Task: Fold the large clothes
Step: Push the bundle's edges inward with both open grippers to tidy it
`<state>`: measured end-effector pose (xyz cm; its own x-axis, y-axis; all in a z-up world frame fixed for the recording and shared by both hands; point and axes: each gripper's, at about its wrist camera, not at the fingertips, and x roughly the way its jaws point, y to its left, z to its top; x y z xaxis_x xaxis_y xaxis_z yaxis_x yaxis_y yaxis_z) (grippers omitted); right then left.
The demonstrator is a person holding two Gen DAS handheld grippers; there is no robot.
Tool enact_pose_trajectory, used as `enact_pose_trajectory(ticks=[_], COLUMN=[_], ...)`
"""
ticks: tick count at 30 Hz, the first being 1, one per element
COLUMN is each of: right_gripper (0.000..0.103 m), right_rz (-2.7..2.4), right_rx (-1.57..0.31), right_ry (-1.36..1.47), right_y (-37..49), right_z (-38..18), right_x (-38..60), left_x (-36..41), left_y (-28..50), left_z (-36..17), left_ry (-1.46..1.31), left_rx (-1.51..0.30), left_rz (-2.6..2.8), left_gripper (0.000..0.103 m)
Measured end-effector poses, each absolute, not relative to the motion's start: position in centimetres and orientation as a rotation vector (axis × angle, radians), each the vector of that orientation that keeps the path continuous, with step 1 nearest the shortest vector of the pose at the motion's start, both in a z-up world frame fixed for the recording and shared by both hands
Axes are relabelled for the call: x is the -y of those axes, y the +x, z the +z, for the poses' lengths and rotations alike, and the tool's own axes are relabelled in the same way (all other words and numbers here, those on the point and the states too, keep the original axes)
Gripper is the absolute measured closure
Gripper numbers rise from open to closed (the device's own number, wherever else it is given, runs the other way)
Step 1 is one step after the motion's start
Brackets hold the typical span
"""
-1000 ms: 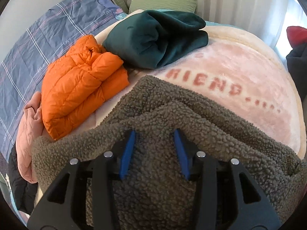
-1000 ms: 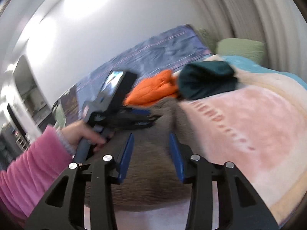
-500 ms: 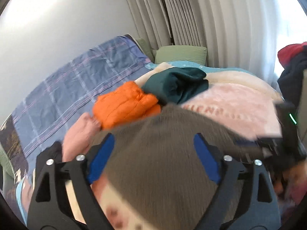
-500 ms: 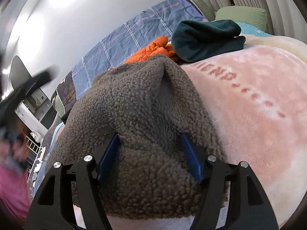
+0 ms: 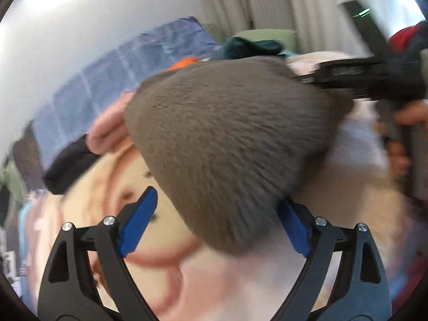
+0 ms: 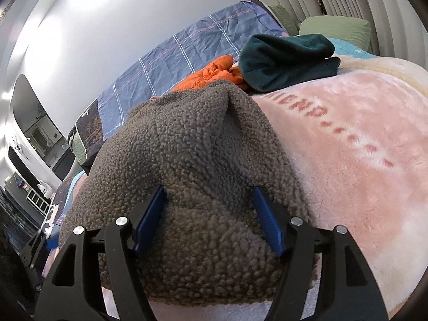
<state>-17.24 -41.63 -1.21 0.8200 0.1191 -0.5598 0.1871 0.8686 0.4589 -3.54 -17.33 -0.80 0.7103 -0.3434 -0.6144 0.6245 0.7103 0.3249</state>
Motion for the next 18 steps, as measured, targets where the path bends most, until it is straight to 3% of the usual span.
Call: enact_pose_trajectory(ticks=[5, 18], right_gripper=[0.017, 0.015], right_rz=[-0.081, -0.025], right_rx=[-0.612, -0.626], right_ry=[0.453, 0.477], right_y=[-17.0, -16.6], right_z=[-1.6, -1.9], right_x=[41.0, 41.2], left_x=[15.7, 14.4], left_y=[-2.0, -2.7], left_z=[-2.2, -2.2], left_ry=[0.566, 0.659], left_rx=[-0.608, -0.595], left_rz=[-0.494, -0.471], left_gripper=[0.012, 0.012])
